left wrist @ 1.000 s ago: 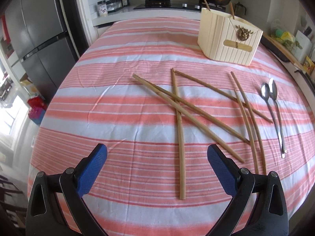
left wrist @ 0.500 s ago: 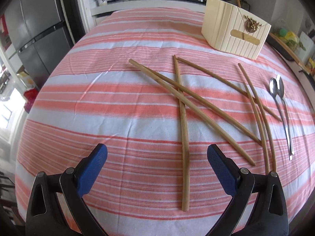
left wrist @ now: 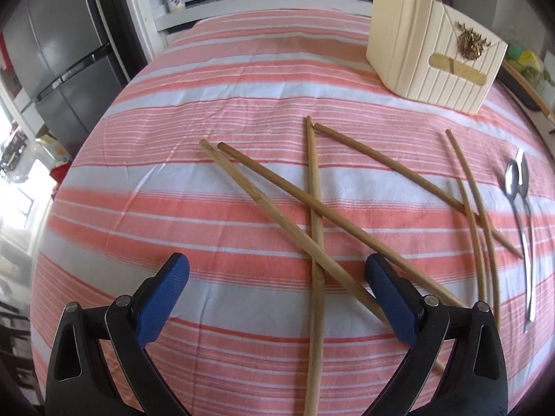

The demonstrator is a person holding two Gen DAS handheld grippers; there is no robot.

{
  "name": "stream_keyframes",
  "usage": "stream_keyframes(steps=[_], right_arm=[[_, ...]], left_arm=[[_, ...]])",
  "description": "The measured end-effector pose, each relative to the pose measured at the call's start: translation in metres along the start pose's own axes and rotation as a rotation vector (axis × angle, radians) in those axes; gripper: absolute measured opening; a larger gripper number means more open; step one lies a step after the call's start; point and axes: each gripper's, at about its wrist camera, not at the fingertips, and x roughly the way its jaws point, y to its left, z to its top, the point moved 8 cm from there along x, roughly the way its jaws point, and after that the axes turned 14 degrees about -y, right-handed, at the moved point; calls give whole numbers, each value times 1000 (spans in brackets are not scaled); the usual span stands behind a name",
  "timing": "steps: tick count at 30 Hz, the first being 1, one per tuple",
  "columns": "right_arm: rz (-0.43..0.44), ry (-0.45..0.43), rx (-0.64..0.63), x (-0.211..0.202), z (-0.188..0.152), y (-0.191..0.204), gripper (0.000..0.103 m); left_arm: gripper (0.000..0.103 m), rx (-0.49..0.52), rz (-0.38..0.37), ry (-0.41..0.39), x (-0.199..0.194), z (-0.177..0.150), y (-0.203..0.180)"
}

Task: Organize utensils

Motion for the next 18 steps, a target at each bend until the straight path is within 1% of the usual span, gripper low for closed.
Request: stream_keyframes(steps=[3,8,11,15,18], right_arm=[[-9,8,-8,-4,-3,-3,43],[-26,6,-34,-8,-3,-7,43],[-21,16,-28,-4,-5,-8,43],[-16,28,-21,0,-5,-6,43],[-17,31,-40,1,-4,-4,43]], left_arm=[[102,18,-16,9,-3,-1,6],[101,27,-32,19,-6,-7,30],[101,-19,-77,40,-6,-11,40],[101,-80,-142,38,-13,-10,50],[101,-104,-141,29,-18,-10,61]])
